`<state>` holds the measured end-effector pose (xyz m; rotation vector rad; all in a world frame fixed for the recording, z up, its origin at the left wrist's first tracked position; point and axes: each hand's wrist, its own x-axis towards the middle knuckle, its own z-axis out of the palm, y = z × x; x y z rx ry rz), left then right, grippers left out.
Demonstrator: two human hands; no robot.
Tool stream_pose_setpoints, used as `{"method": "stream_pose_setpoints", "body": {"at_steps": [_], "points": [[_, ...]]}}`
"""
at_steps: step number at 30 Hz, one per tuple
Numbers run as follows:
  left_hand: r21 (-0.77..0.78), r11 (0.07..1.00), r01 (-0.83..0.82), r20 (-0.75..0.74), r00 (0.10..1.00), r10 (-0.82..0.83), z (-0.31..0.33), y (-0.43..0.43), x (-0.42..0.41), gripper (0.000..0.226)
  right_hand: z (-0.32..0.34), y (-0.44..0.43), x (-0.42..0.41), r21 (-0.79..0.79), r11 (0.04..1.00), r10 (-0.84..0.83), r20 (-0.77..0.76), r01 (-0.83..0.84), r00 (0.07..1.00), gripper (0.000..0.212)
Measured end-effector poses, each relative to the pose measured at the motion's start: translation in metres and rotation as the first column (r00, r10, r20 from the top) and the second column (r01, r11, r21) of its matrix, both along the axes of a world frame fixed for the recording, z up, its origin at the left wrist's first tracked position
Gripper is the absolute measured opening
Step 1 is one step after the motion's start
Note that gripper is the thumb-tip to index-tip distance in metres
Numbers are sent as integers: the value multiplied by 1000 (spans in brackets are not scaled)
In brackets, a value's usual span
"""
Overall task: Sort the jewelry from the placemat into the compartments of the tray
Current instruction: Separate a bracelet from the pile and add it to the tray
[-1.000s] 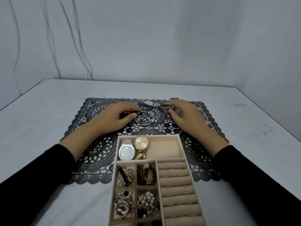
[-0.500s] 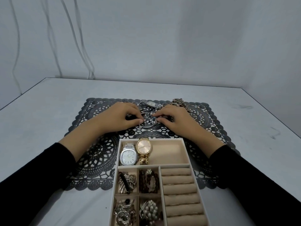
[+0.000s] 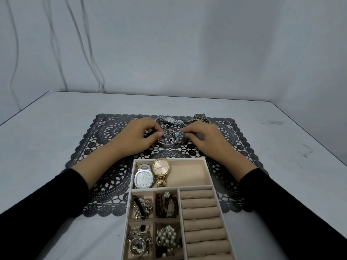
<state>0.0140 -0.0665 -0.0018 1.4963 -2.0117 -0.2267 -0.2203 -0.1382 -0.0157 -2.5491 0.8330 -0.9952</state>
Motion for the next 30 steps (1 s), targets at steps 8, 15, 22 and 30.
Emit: {"method": "stream_pose_setpoints", "body": {"at_steps": [8,15,22,30], "points": [[-21,999,-38,-150,988,35,-5,2,0,8,-4,-21,-29,85,957,-279,16,276,960,27],[-48,998,43,79,996,-39,-9,0,-2,5,0,-14,-23,59,980,-188,-59,192,980,23],[-111,993,31,50,998,-26,-12,0,-1,8,2,-12,-23,92,972,-222,44,217,974,28],[-95,992,-88,60,994,94,-11,-1,17,16,10,-5,-2,109,993,-58,65,51,996,18]]}}
